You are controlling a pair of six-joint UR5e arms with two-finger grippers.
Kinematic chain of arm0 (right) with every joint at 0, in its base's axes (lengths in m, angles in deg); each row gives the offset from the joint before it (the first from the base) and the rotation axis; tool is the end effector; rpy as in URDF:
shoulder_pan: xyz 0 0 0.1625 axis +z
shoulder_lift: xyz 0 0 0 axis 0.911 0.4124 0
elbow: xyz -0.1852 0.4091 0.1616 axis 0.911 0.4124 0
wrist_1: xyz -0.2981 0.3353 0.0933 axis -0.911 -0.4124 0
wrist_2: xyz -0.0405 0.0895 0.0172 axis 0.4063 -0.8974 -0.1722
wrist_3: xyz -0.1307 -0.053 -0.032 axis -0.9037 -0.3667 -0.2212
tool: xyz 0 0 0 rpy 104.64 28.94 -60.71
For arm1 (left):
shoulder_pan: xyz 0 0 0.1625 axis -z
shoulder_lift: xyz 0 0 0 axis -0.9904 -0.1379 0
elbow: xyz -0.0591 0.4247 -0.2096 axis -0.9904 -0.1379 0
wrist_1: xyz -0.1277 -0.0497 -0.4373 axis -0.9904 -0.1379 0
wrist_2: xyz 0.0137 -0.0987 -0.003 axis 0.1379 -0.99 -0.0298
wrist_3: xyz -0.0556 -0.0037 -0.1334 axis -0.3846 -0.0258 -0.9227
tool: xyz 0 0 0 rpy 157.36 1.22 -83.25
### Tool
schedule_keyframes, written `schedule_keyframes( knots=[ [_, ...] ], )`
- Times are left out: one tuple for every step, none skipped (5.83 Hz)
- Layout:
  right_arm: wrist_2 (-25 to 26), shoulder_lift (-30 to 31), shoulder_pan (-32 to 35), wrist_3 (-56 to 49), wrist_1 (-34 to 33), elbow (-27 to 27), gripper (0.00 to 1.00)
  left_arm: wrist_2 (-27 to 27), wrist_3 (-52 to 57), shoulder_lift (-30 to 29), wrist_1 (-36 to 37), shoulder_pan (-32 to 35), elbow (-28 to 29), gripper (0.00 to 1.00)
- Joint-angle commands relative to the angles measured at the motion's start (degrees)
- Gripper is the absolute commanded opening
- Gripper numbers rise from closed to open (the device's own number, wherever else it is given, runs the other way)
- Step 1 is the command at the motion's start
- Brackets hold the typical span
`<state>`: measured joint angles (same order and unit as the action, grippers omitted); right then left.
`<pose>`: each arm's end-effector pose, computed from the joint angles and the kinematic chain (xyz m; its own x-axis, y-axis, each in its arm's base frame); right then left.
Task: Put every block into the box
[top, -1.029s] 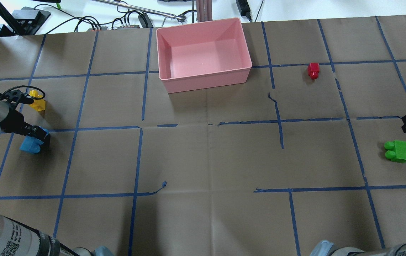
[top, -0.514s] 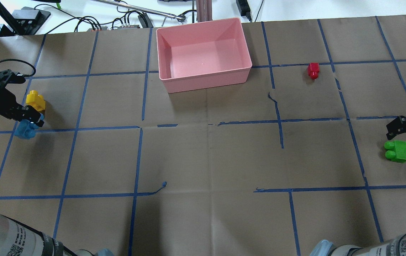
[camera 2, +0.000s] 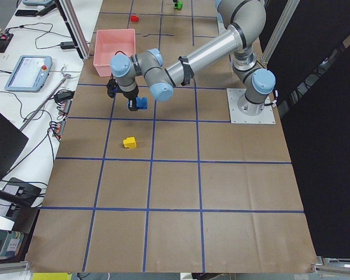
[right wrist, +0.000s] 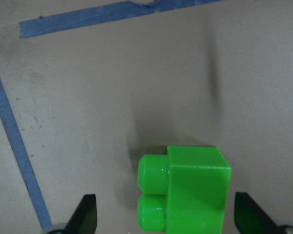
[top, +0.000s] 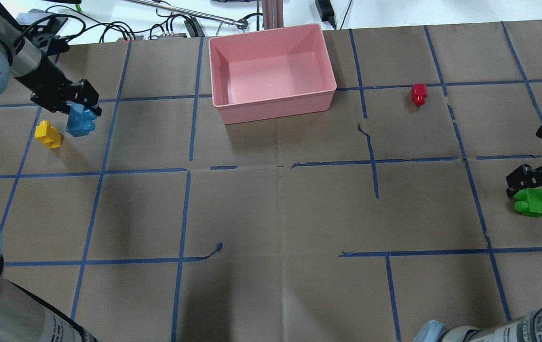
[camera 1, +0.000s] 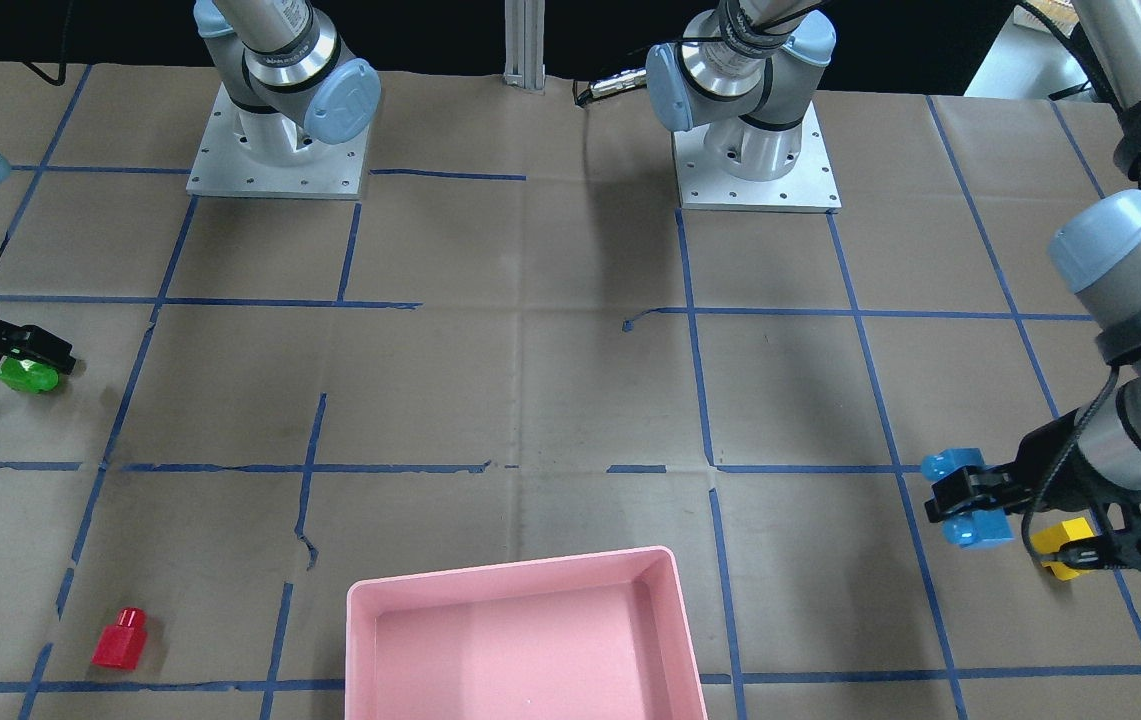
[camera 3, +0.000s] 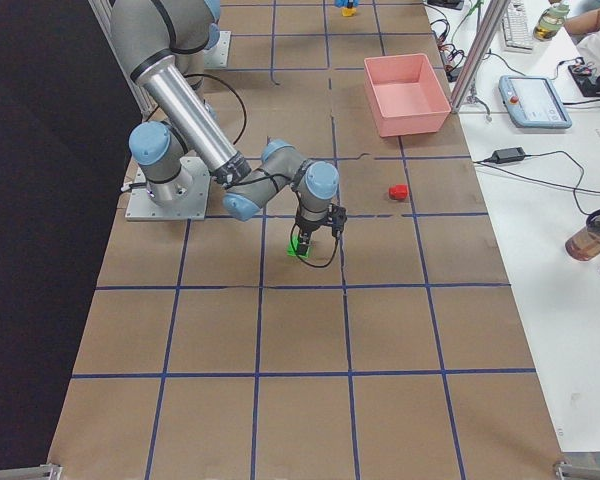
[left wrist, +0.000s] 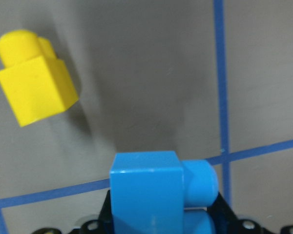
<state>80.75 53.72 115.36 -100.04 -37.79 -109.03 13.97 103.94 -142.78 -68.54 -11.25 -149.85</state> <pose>-0.2519 -0.4888 0.1648 -0.9834 0.1815 -0.0094 0.1781 0.9730 0.1469 0.0910 -0.7337 0.3019 -0.9848 -0.0727 0.1579 -0.0722 0.9973 0.0090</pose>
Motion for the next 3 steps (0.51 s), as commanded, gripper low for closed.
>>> schedule_keyframes(
  knots=[
    [0.1,-0.7,-0.8,1.0,0.0,-0.1,0.99,-0.7,-9.1,-2.6,1.2,12.0,7.5,0.00],
    [0.1,-0.7,-0.9,0.8,0.0,-0.1,0.99,-0.8,-9.2,-5.6,2.8,16.6,11.8,0.00],
    [1.0,-1.0,-0.9,0.8,0.0,-0.1,0.99,-0.8,-11.4,-8.7,3.3,21.0,16.4,0.00]
  ],
)
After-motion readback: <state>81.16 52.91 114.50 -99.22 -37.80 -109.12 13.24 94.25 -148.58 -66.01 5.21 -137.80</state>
